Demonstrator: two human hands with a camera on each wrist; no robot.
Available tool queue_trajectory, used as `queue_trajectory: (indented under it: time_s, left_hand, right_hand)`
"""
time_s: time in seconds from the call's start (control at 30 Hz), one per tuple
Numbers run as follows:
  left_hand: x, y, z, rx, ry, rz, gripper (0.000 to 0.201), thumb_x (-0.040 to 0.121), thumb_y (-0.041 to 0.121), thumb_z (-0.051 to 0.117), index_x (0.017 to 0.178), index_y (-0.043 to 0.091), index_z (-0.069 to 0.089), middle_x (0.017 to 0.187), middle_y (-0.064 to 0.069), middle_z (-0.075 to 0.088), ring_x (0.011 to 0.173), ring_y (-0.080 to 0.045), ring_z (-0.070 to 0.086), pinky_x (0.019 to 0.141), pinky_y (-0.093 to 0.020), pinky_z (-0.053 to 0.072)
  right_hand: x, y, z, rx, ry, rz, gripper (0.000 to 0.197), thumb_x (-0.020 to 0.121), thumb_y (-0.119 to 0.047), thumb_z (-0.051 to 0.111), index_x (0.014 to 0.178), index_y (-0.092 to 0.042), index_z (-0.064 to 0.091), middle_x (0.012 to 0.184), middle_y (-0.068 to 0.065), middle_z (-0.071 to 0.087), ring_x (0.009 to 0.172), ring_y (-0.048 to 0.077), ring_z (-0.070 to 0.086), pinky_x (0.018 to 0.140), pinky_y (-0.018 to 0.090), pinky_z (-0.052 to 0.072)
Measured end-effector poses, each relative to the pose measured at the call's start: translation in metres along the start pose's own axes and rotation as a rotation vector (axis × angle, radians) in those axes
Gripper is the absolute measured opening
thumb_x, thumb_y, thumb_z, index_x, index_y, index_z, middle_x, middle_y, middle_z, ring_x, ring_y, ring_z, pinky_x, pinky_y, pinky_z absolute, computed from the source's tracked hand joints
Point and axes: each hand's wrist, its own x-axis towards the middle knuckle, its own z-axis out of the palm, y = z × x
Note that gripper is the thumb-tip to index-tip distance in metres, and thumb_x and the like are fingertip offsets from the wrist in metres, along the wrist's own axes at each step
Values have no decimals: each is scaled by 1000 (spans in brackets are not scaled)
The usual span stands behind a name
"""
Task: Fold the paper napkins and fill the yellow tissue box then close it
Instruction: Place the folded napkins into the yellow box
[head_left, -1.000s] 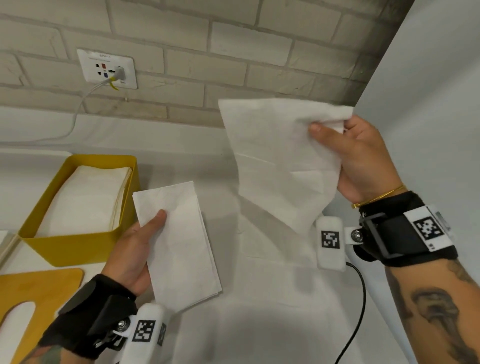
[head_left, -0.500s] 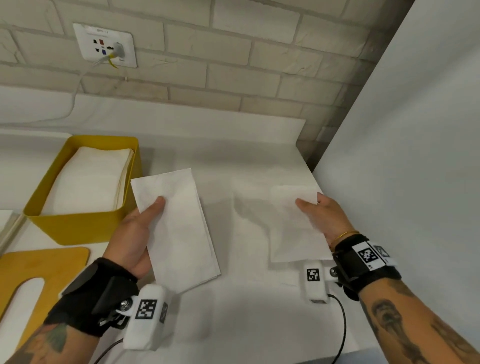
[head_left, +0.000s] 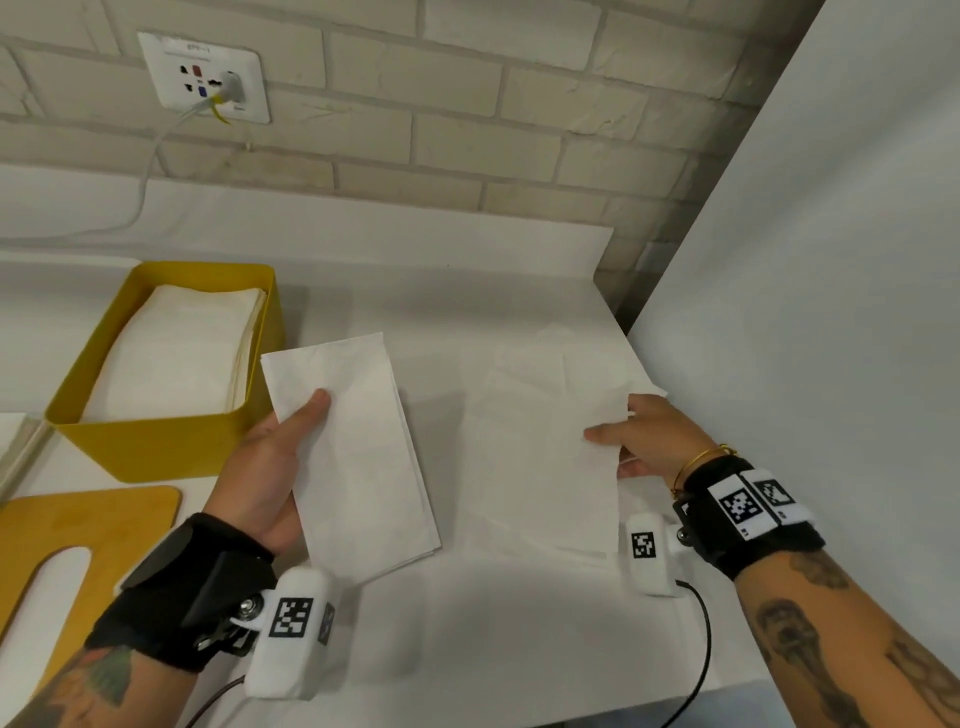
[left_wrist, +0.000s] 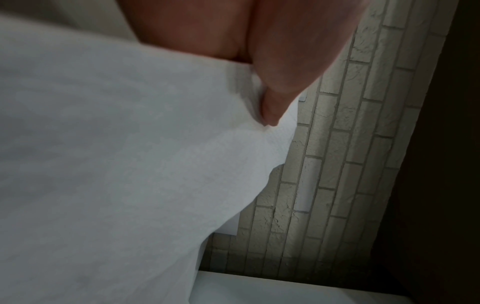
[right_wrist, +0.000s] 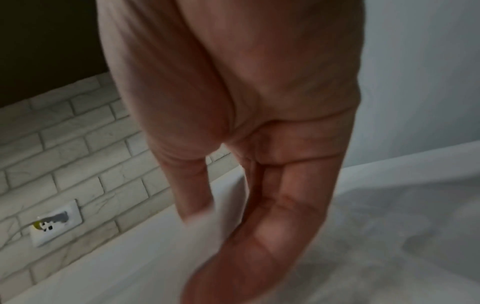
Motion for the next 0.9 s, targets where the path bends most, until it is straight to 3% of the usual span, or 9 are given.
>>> queue_trajectory:
  time_s: [0.13, 0.23, 0.3, 0.4, 0.5, 0.57, 0.63, 0.83, 0.9]
  left_hand:
    - [1, -2, 2, -10, 7, 10, 31, 99, 27, 58, 127, 17, 66, 117, -9, 75, 104, -28, 73, 86, -45, 55]
    - [0, -2, 3, -7, -11, 11, 25, 100, 27, 57, 120, 18, 68, 112, -8, 76, 97, -25, 75, 84, -44, 55]
    - [-1, -2, 2, -2, -14, 17, 22, 100, 27, 56, 116, 18, 69, 110, -7, 77, 93, -23, 76, 83, -43, 55]
    - [-2, 0, -2, -16, -6, 24, 23, 100, 28, 57, 118, 19, 68, 112, -7, 76, 97, -24, 75, 85, -45, 54]
    - [-2, 0, -3, -27, 1, 28, 22, 99, 27, 57, 117, 20, 68, 112, -7, 76, 97, -25, 74, 86, -46, 54]
    - [-2, 0, -1, -24, 4, 29, 19, 100, 26, 56, 114, 20, 68, 109, -7, 77, 94, -23, 75, 86, -45, 55]
    - [-1, -1, 1, -27, 6, 29, 19, 100, 25, 56, 113, 19, 69, 108, -6, 77, 92, -22, 76, 85, -44, 55]
    - [-1, -1, 3, -39, -5, 30, 19, 100, 26, 57, 114, 19, 68, 104, -6, 78, 87, -22, 76, 80, -43, 55]
    - [-1, -1, 3, -35, -4, 32, 20, 100, 26, 57, 116, 19, 68, 105, -7, 78, 89, -23, 76, 80, -44, 55]
  right_hand:
    - [-10, -26, 21, 182, -65, -168, 30, 92, -28, 74, 109, -7, 62, 101, 13, 74, 78, 25, 74, 65, 33, 60]
    - [-9, -35, 36, 223, -61, -186, 35, 95, -43, 67, 116, -15, 63, 103, 9, 76, 85, 27, 77, 73, 36, 62]
    - [-1, -33, 38, 142, 50, -134, 34, 98, -40, 64, 118, -12, 62, 101, 9, 75, 81, 25, 76, 70, 33, 61]
    - [15, -23, 39, -229, 145, -31, 42, 94, -39, 66, 115, -3, 64, 99, 11, 73, 72, 20, 68, 58, 24, 54]
    - [27, -19, 43, -473, 176, 65, 80, 79, -60, 73, 132, -1, 55, 126, 14, 65, 105, 29, 65, 83, 33, 54]
    - [29, -22, 51, -542, 176, 78, 95, 79, -59, 76, 146, -3, 38, 144, 16, 49, 129, 35, 52, 100, 40, 48]
    - [29, -26, 58, -603, 155, 66, 99, 80, -54, 78, 150, -3, 29, 151, 17, 41, 138, 35, 44, 109, 44, 44]
    - [43, -25, 67, -497, 169, 81, 87, 80, -40, 83, 143, -1, 37, 143, 15, 51, 132, 33, 51, 104, 36, 45]
    - [45, -23, 67, -435, 151, 11, 57, 81, -33, 83, 121, -4, 55, 124, 11, 58, 117, 30, 58, 98, 34, 46]
